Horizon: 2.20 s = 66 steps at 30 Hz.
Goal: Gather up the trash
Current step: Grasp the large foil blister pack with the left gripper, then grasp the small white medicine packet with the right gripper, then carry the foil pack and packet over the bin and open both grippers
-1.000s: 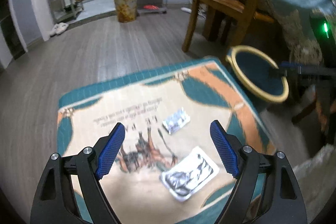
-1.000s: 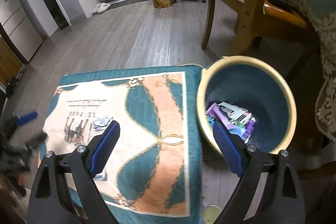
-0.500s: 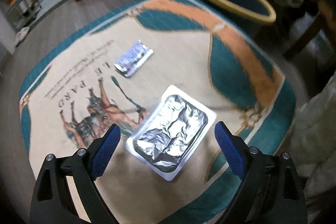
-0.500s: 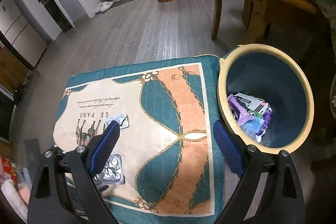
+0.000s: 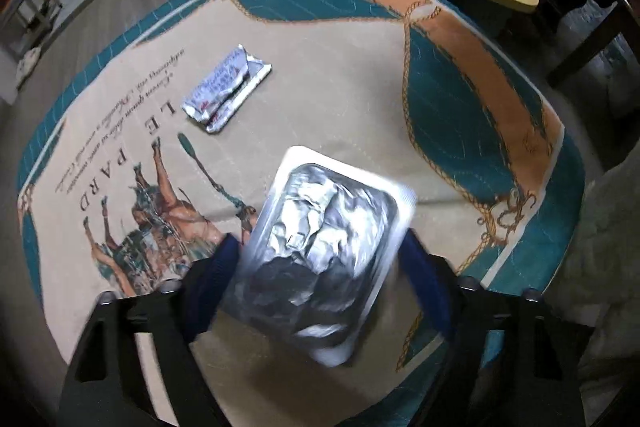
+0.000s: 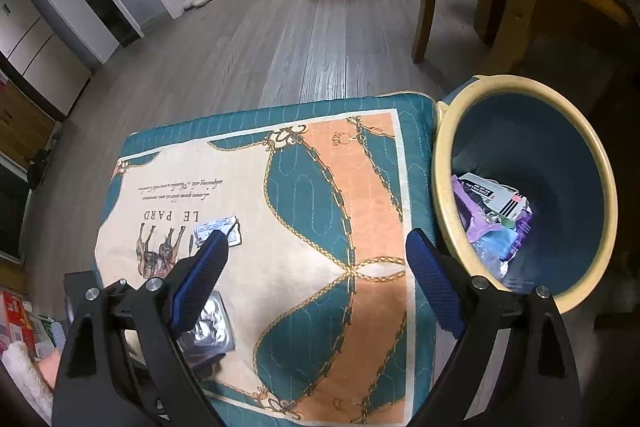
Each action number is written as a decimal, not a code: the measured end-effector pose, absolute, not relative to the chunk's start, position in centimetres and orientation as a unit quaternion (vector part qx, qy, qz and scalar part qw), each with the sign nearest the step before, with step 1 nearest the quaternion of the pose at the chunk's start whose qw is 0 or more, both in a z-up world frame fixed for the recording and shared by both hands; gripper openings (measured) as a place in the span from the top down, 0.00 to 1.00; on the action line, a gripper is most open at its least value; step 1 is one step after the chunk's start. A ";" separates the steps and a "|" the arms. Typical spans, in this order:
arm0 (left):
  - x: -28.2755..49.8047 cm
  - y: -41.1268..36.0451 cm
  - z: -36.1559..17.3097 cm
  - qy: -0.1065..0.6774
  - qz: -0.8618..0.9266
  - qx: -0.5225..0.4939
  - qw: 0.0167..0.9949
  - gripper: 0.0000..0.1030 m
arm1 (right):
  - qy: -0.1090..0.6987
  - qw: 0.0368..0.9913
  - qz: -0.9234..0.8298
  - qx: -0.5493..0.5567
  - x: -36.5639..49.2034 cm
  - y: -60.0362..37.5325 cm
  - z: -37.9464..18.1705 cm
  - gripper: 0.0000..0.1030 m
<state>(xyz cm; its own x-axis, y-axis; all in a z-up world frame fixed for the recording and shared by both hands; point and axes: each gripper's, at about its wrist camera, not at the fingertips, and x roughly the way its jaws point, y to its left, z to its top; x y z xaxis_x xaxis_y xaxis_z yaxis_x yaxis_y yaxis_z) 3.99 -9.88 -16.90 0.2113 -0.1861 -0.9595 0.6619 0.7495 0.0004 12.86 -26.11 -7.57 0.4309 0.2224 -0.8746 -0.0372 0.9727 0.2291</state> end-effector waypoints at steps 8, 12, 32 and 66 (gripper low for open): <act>5.7 -6.3 -15.5 0.566 -0.240 0.171 0.770 0.32 | 0.548 0.829 0.094 0.063 15.0 -23.7 -10.0 0.14; 7.4 -2.9 -12.8 0.545 -0.195 0.134 0.804 0.32 | 0.528 0.835 0.152 0.005 15.3 -20.3 -10.7 0.18; 11.5 5.1 -9.5 0.529 -0.115 0.006 0.841 0.32 | 0.527 0.801 0.243 -0.147 15.4 -10.3 -17.4 0.40; 13.7 -15.2 -1.4 0.432 -0.259 0.013 0.864 0.32 | 0.417 0.905 0.078 0.026 10.6 -36.2 2.1 0.40</act>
<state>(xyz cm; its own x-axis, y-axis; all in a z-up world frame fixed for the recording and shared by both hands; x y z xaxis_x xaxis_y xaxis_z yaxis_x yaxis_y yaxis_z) 13.73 -15.24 -1.37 0.4932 -0.4359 -0.7528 0.4586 0.8656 -0.2008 10.60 -36.23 2.14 0.6402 0.1628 -0.7508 -0.1189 0.9865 0.1125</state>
